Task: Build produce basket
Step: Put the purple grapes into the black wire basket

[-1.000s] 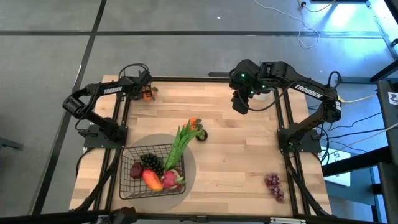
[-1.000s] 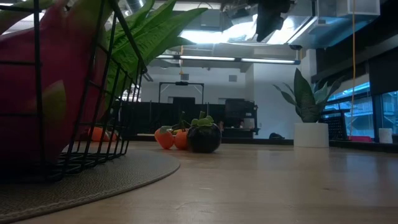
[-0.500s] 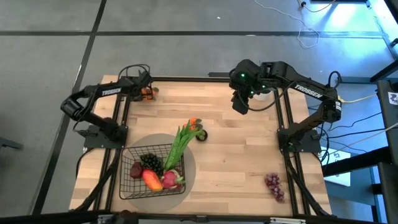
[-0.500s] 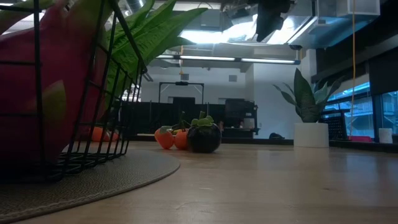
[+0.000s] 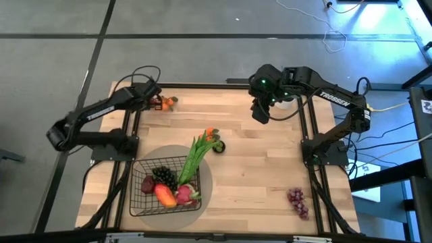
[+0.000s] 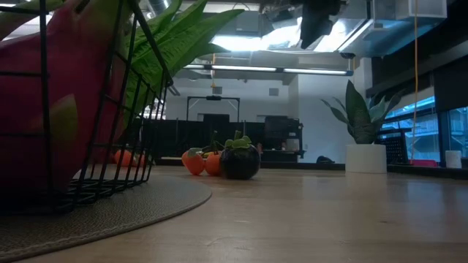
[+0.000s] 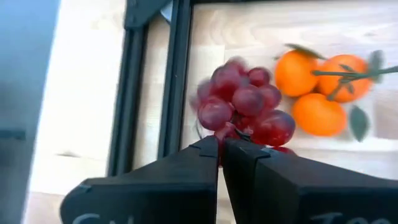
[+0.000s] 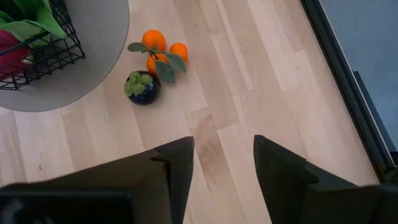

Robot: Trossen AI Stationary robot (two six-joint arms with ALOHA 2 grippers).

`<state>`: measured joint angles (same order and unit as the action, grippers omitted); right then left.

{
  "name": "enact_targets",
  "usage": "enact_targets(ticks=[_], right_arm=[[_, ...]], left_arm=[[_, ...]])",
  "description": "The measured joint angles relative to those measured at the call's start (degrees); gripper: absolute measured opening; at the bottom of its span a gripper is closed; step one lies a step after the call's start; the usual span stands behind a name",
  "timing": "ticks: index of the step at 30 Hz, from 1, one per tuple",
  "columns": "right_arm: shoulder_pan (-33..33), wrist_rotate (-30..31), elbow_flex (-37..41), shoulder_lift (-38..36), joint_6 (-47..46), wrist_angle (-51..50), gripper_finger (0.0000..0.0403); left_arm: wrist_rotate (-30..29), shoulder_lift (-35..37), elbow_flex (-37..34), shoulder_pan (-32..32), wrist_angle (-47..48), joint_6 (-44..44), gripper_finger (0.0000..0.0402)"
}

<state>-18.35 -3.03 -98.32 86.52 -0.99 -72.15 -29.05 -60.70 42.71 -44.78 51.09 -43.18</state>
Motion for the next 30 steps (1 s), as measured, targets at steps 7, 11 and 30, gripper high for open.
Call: enact_targets(ticks=[7, 11, 30], right_arm=[[0.0, 0.0, 0.0, 0.0, 0.0, 0.9, 0.0154], [0.0, 0.0, 0.0, 0.0, 0.0, 1.2, 0.0154], [0.0, 0.0, 0.0, 0.0, -0.2, 2.1, 0.0154]], left_arm=[[-2.0, 5.5, 9.8, 6.6, 13.6, -0.1, 0.0000], [-1.2, 5.6, 17.0, 11.1, 21.6, 0.2, 0.0000], [31.8, 5.6, 38.0, 36.9, 33.9, 7.6, 0.0000]])
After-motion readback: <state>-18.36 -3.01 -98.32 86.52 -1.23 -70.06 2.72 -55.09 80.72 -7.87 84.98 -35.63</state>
